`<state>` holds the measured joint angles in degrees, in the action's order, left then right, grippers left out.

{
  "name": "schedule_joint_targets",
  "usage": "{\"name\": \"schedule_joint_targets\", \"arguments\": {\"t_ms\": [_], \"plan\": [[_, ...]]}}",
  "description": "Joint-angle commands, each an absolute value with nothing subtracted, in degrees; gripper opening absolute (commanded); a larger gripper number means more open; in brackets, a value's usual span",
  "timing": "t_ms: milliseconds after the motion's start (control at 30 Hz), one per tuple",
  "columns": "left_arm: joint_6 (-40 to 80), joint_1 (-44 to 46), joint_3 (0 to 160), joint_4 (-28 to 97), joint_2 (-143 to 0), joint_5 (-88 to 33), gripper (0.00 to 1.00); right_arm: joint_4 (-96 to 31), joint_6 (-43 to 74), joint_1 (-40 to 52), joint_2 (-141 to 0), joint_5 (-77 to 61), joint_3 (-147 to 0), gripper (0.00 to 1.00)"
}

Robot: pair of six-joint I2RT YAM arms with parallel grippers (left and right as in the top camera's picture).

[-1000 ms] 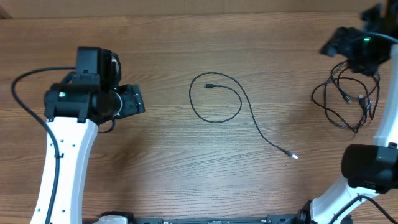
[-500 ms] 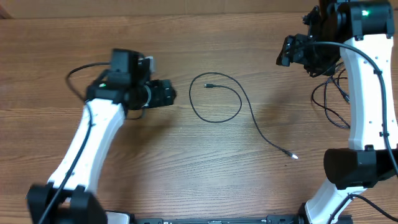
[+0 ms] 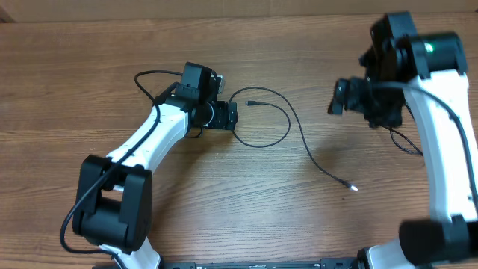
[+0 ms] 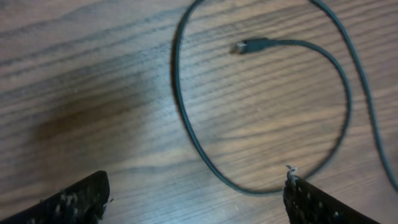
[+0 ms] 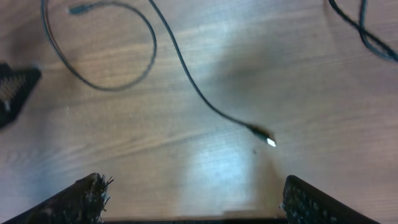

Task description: Untangle cables

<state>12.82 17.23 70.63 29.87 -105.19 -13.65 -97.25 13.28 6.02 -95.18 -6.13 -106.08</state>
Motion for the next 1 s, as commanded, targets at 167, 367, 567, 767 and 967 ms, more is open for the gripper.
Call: {"name": "schedule_joint_targets", "arguments": {"t_ms": [167, 367, 567, 767, 967], "plan": [[10.68, 18.35, 70.22, 22.15, -111.57, -11.57, 0.84, -97.06, 13.56, 5.96, -88.75, -5.65, -101.41, 0.89], [6.68, 20.4, 70.22, 16.84, -115.09, -11.4, 0.85, -97.06, 13.54, 5.96, -88.73, -7.53, -101.36, 0.89], [5.91, 22.22, 70.22, 15.44, -116.66, -8.08, 0.82, -97.06, 13.54, 5.93, -88.73, -7.57, -101.36, 0.89], [5.93, 23.0, 70.22, 18.44, -116.68, -5.45, 0.54, -97.06, 13.52, 5.93, -88.73, -7.55, -101.36, 0.89], [5.93, 22.57, 70.83, 23.62, -116.11, -3.27, 0.09, -97.01, 13.5, 5.93, -88.73, -7.53, -101.36, 0.89]]}}
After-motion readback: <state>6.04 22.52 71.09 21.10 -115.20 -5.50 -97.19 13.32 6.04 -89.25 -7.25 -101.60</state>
